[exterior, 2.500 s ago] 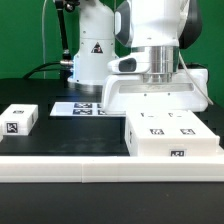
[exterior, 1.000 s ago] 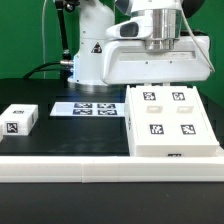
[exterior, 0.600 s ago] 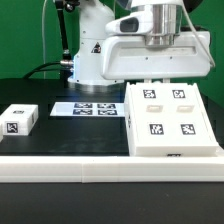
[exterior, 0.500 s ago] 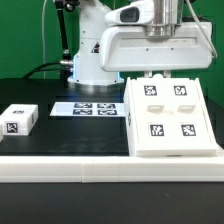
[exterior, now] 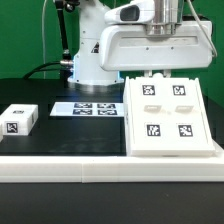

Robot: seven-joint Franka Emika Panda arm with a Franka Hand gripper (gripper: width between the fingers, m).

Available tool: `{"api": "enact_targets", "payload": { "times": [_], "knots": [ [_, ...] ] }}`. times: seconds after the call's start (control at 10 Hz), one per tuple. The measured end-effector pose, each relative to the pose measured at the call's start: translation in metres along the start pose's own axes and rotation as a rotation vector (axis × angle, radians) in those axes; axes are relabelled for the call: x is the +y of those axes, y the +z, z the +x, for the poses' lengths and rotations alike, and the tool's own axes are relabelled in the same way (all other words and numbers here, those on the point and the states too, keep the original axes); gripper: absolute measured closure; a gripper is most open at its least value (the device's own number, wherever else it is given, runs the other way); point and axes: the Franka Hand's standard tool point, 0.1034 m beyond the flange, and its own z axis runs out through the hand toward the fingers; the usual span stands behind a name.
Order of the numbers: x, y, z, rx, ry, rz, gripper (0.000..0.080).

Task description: Assemble cabinet

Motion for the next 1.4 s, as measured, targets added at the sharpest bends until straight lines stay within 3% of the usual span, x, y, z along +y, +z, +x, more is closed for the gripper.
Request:
{"api": "enact_targets", "payload": {
  "times": [0.2, 0.5, 0.9, 1.4],
  "knots": [
    [0.003, -0.005, 0.001, -0.010, -0.007, 0.001, 0.0797],
    [0.005, -0.024, 0.015, -0.022, -0.005, 0.006, 0.0797],
    [0.006, -0.022, 0.012, -0.026, -0.006, 0.006, 0.0797],
    [0.005, -0.038, 0.030, -0.070, -0.010, 0.012, 0.0797]
  ]
}}
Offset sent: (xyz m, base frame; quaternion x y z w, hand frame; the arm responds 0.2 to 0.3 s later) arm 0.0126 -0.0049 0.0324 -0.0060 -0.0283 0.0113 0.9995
